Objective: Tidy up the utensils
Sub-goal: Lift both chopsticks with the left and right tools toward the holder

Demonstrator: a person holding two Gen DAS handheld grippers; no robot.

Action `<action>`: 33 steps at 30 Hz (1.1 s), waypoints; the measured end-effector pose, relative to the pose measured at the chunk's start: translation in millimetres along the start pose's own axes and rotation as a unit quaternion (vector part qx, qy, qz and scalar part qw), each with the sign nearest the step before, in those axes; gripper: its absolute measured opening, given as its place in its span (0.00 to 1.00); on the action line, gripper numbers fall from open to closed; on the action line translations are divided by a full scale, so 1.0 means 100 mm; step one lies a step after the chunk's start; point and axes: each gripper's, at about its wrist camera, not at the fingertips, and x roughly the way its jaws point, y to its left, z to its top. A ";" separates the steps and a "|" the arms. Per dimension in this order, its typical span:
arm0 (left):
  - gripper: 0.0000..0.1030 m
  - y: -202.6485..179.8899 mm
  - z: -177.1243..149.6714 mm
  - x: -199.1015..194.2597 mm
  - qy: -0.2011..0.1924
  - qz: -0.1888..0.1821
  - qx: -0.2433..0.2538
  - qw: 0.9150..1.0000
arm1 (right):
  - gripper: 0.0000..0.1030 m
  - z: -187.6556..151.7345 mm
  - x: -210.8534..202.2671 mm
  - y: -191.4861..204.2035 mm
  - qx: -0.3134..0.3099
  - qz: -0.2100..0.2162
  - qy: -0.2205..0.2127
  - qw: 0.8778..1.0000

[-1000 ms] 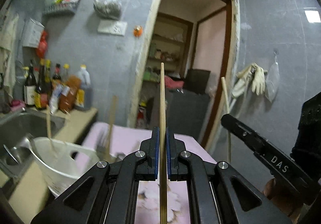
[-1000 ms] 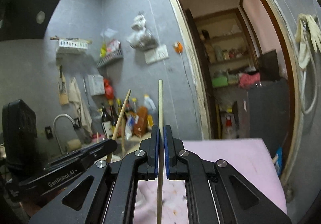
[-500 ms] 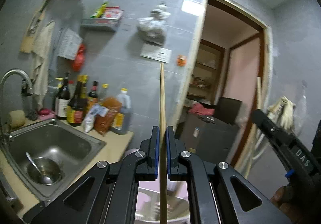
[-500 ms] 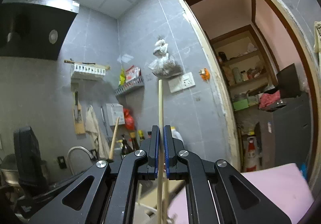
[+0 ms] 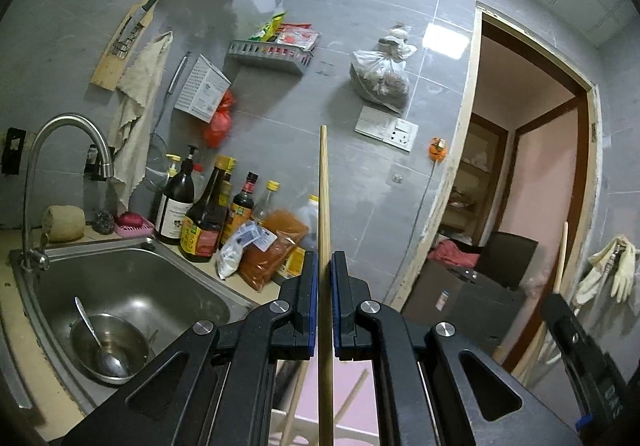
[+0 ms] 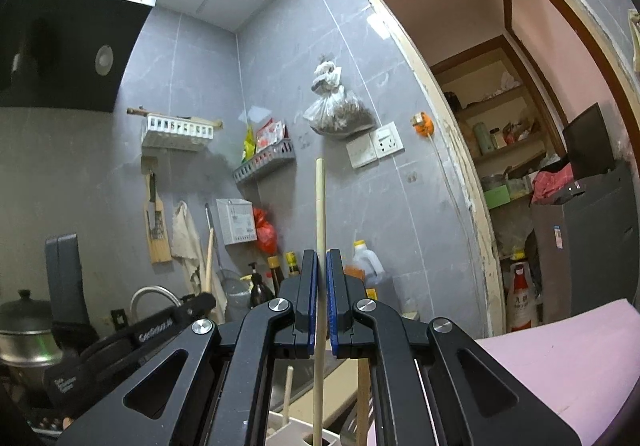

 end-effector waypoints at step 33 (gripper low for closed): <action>0.06 0.06 -0.36 0.01 0.027 0.004 0.044 0.999 | 0.03 -0.45 0.08 0.06 -0.050 -0.020 0.067 0.996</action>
